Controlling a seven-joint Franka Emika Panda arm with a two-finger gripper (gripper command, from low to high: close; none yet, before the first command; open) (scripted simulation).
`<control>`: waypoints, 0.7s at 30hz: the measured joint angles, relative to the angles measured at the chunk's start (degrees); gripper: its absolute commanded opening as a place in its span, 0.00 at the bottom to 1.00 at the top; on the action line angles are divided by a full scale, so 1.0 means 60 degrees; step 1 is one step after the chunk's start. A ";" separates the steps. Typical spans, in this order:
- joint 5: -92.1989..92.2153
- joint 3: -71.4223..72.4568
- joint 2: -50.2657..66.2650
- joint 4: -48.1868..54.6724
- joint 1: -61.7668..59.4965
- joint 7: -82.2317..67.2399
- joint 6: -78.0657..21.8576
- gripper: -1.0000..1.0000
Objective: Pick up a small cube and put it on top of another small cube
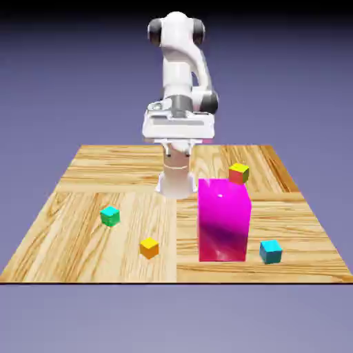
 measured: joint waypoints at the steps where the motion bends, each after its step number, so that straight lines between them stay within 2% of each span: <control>1: -0.0404 0.0263 0.0346 0.0225 0.0109 -0.0059 -0.0238 0.50; 9: -0.3590 0.2345 0.3114 0.2034 0.0967 -0.0551 -0.2156 0.50; 21: -0.6262 0.4397 0.7267 0.5000 0.1560 -0.2070 -0.5744 0.50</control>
